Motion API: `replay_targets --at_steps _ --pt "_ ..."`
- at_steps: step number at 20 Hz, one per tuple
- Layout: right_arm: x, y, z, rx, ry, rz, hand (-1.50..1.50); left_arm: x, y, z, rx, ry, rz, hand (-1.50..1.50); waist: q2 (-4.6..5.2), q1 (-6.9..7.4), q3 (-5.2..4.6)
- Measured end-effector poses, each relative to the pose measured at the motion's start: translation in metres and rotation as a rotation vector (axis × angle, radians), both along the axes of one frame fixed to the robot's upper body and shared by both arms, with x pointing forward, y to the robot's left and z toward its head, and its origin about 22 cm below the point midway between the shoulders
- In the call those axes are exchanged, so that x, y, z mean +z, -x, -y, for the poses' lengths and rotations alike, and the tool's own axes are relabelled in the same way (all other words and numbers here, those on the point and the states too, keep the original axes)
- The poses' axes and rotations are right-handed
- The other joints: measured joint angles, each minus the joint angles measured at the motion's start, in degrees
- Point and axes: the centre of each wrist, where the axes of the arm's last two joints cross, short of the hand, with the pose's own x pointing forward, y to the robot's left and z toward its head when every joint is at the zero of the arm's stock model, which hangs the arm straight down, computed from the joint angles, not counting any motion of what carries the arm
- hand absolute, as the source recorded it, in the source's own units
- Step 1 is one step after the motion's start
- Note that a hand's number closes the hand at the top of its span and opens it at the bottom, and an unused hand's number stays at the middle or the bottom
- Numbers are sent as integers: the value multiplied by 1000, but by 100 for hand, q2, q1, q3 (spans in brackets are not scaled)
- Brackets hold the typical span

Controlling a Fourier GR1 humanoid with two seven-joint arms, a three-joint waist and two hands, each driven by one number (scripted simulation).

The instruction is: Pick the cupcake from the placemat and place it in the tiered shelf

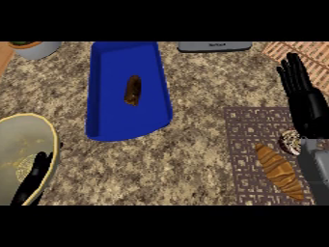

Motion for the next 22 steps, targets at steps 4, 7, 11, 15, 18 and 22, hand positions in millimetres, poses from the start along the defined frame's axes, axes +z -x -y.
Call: replay_targets --at_steps 4,7,11,15,18,22 --pt "16 -2 11 21 -50 90 150 28 101 -50 -13 -158 -281 0 -200 200 229" --pt "25 0 33 -4 8 104 150 37 113 -62 -9 -173 -295 0 -239 23 41" --pt "3 16 75 -135 93 -74 -150 41 132 -65 7 -133 -293 0 -174 -151 -72" --pt "-12 26 87 -89 109 -166 -150 42 168 -55 128 4 -337 0 -187 -165 -68" --pt "-15 31 91 -29 133 -195 -150 46 192 -51 194 59 -361 0 -221 -231 -76" --pt "-8 35 103 23 195 -219 -150 49 205 -46 255 111 -346 0 -226 -381 -149"
